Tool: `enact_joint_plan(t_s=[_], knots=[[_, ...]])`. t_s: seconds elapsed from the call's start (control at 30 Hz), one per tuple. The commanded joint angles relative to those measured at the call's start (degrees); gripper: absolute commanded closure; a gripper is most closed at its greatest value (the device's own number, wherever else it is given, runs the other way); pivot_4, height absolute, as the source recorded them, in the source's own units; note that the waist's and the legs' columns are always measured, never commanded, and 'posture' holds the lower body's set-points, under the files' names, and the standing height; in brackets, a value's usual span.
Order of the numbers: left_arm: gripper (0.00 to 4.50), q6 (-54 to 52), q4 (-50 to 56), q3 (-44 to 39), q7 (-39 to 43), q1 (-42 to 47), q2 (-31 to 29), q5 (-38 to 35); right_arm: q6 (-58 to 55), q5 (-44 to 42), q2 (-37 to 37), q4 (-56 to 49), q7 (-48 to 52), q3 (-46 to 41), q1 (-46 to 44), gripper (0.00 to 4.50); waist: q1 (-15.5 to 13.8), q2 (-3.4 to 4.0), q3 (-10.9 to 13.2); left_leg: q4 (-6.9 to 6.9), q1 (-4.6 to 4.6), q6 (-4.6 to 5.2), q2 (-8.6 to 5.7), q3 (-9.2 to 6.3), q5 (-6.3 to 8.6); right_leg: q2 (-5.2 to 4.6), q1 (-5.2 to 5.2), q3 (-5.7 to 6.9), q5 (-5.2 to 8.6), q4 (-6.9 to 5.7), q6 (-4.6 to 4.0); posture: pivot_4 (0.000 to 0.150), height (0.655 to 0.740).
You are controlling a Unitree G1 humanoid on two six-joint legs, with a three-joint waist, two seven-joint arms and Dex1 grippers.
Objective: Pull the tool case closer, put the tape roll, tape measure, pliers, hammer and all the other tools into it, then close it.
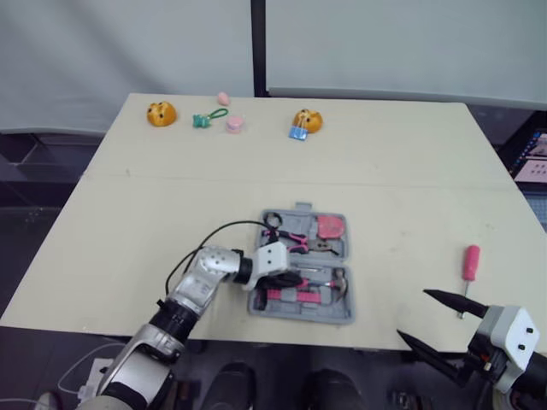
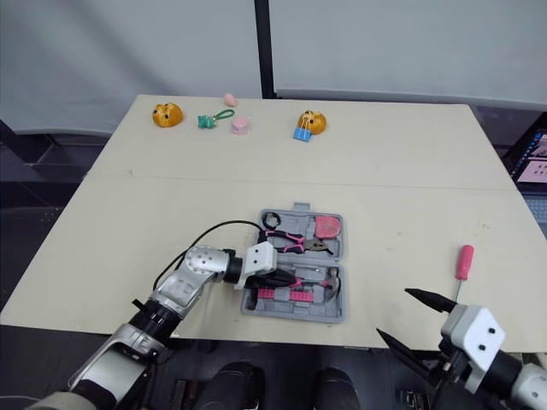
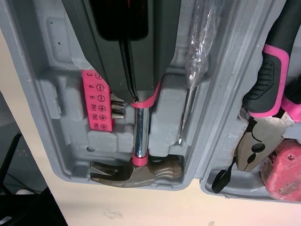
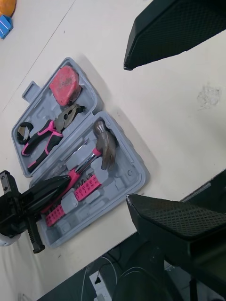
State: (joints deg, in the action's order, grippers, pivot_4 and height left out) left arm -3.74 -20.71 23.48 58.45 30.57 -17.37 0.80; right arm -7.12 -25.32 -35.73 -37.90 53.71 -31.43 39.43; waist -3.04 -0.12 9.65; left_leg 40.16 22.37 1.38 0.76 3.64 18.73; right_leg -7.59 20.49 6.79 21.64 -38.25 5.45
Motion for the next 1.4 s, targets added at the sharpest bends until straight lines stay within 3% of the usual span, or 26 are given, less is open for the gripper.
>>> enact_joint_plan(t_s=[0.03, 0.63, 0.9, 1.1, 1.4], knots=[[4.47, -3.76, -2.53, 3.00, -1.01, -1.35, -1.07, 4.45, -0.10, -1.20, 0.14, -1.93, -0.68, -1.63, 0.56, 0.00, -0.02, 0.00, -0.05, 0.00, -0.01, 0.00, 0.00, 0.00, 0.00, 0.00, -0.02, 0.00, 0.00, 0.01, 0.00, 0.150, 0.6677], [4.47, -5.33, -6.23, 6.70, -3.88, -0.04, -0.13, 6.83, -1.93, -1.38, -0.42, -2.46, -0.77, -2.15, -0.63, 0.00, -0.06, -0.01, -1.22, -0.06, -0.12, 0.10, 0.03, -0.02, 0.13, -0.01, -0.21, 0.00, 0.00, 0.26, 0.00, 0.150, 0.6677], [4.47, 0.49, -4.48, 6.07, -5.05, -3.13, 0.16, 5.82, -1.86, -1.34, -0.47, -2.28, -0.65, -2.23, -0.91, 0.00, -0.16, 0.00, -1.26, -0.05, -0.18, 0.14, 0.04, -0.05, 0.21, -0.02, -0.32, 0.00, 0.00, 0.34, 0.00, 0.150, 0.6677], [4.47, -1.27, -2.27, 1.35, -3.90, -3.86, 2.52, 0.09, -1.46, -1.25, -0.51, -1.82, -0.33, -2.27, -1.09, 0.00, -0.11, 0.00, -1.24, -0.06, -0.15, 0.17, 0.04, -0.06, 0.28, -0.02, -0.32, 0.01, 0.00, 0.40, 0.00, 0.150, 0.6677], [4.47, -0.10, -4.05, 2.06, -2.52, -3.00, 1.43, 2.03, -1.30, -1.15, -0.42, -1.58, -0.19, -2.09, -1.38, 0.00, -0.04, 0.00, -1.23, -0.06, -0.09, 0.18, 0.04, -0.05, 0.28, -0.02, -0.26, 0.03, 0.00, 0.42, 0.00, 0.150, 0.6677]])
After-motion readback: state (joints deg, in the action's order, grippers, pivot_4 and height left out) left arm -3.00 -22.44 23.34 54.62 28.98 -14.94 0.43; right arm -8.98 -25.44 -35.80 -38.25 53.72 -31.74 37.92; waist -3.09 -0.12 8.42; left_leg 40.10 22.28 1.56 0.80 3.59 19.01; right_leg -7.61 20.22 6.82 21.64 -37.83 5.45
